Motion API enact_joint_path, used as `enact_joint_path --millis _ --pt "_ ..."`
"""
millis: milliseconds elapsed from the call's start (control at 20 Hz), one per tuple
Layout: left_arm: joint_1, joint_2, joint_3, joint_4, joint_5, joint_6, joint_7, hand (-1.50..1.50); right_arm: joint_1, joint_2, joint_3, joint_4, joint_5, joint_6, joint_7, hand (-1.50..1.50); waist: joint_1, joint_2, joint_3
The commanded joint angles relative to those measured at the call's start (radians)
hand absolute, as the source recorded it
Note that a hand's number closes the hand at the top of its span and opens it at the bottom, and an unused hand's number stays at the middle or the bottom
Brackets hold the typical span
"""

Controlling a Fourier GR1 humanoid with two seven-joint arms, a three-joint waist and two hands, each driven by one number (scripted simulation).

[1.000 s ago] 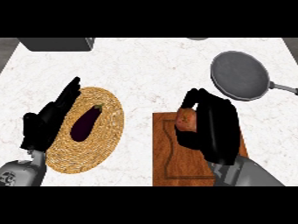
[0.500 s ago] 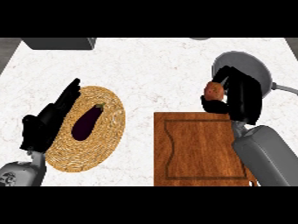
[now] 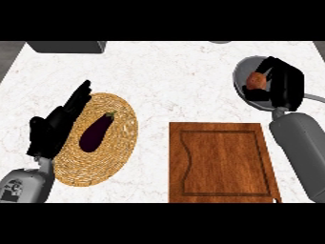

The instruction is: Pick the sweet potato from the cutting board and place it in the pan

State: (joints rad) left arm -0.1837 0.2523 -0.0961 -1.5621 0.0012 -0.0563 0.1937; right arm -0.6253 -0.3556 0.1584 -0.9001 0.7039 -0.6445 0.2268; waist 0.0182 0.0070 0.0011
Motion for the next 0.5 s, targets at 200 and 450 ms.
enact_joint_path --millis 200,450 --pt "0.033 0.021 0.016 -0.073 0.005 -0.039 0.021 0.00 -0.149 0.008 -0.164 0.434 -0.089 -0.110 -0.346 1.50 0.021 0.005 0.001" --pt "0.037 -0.030 -0.018 -0.054 -0.027 -0.022 0.015 0.00 -0.263 -0.034 -0.238 0.590 -0.118 -0.076 -0.430 1.50 0.021 0.006 0.001"
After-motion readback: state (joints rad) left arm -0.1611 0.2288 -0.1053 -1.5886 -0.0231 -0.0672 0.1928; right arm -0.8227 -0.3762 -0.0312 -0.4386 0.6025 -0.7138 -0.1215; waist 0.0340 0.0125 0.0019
